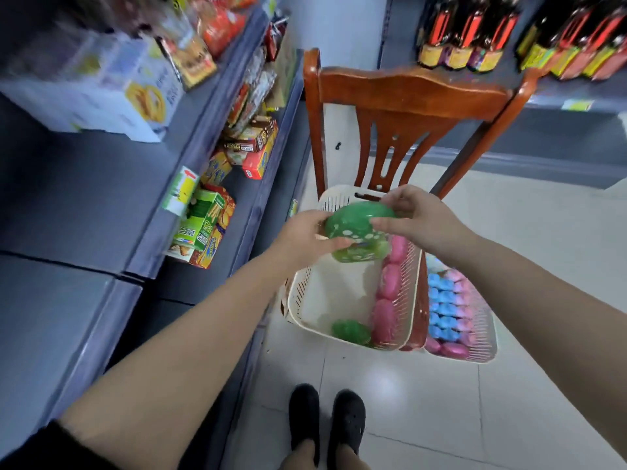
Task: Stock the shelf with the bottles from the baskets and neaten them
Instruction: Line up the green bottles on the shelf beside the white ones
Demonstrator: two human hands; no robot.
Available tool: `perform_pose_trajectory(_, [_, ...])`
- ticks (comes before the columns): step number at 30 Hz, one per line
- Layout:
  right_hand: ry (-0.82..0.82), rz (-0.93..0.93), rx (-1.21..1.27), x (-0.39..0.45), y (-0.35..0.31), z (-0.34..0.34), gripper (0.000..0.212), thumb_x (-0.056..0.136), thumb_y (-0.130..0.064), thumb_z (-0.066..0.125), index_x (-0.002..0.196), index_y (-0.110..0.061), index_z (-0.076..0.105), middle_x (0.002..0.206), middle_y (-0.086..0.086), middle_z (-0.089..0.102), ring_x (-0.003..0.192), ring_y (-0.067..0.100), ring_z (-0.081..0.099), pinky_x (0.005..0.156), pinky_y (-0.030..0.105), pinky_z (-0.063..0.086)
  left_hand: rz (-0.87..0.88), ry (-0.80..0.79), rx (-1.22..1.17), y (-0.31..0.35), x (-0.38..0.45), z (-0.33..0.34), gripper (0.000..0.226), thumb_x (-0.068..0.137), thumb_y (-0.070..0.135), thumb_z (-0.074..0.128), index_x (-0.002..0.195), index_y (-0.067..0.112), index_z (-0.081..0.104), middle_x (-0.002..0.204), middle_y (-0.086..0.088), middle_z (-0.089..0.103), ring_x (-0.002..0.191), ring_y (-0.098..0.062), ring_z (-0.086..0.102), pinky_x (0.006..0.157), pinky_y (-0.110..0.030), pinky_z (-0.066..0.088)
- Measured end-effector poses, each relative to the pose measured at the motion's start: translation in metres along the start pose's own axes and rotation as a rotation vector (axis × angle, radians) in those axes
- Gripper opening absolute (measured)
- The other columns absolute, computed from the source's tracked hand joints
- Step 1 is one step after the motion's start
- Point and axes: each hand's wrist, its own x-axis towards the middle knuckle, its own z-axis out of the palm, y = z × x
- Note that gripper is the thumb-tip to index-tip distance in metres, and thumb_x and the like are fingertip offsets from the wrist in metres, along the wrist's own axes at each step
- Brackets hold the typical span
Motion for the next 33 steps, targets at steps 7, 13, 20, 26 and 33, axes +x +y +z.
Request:
perform_pose_trajectory(7, [0.056, -0.258, 0.006, -0.04, -0.113, -0.012, 0.028, 0.077, -0.021, 0.075, 0.099, -0.019, 0.058, 0.111, 0.007, 0.067, 0.102, 0.017, 0.062, 0.096, 0.032, 0.046, 0.117, 0.227, -0.226, 0.085, -0.069, -0.067, 0.028, 0.078, 0.013, 0.074, 0.104, 0.019, 0.063, 0.102, -0.005, 0.068, 0.092, -0.016, 0.063, 0.093, -0.038, 0.051])
perform_pose_trajectory(13, [-0.111, -0.448, 0.131, -0.065, -0.181, 0.002, 0.045, 0.075, 0.0, 0.073, 0.116, -0.007, 0.054, 0.114, 0.008, 0.065, 0.095, 0.011, 0.063, 0.087, 0.017, 0.049, 0.189, 0.45, -0.295, 0.117, -0.122, -0.115, 0.016, 0.084, 0.008, 0.066, 0.1, 0.011, 0.063, 0.095, -0.005, 0.069, 0.08, -0.004, 0.065, 0.079, -0.021, 0.053])
perform_pose_trajectory(20, [-0.261, -0.646, 0.169, -0.079, -0.248, 0.043, 0.049, 0.074, -0.001, 0.074, 0.113, -0.022, 0.054, 0.111, -0.001, 0.067, 0.099, 0.011, 0.065, 0.091, 0.03, 0.051, 0.272, 0.717, -0.267, 0.141, -0.191, -0.178, 0.007, 0.086, 0.017, 0.064, 0.087, 0.023, 0.065, 0.087, 0.008, 0.07, 0.074, -0.001, 0.066, 0.072, -0.017, 0.052])
perform_pose_trajectory(26, [-0.413, -0.785, 0.072, -0.112, -0.29, 0.103, 0.041, 0.071, -0.005, 0.079, 0.096, -0.03, 0.059, 0.095, -0.013, 0.069, 0.09, -0.003, 0.066, 0.084, 0.016, 0.049, 0.287, 0.89, -0.328, 0.149, -0.27, -0.223, 0.007, 0.084, 0.021, 0.064, 0.089, 0.018, 0.067, 0.09, -0.003, 0.073, 0.081, -0.014, 0.068, 0.079, -0.031, 0.056])
perform_pose_trajectory(33, [-0.534, -0.934, 0.211, -0.172, -0.338, 0.186, 0.039, 0.074, 0.0, 0.074, 0.095, -0.029, 0.061, 0.095, -0.016, 0.068, 0.086, -0.005, 0.066, 0.074, 0.009, 0.049, 0.272, 1.068, -0.31, 0.137, -0.379, -0.258, 0.021, 0.082, 0.034, 0.066, 0.092, 0.017, 0.068, 0.09, -0.004, 0.074, 0.082, -0.016, 0.07, 0.075, -0.028, 0.057])
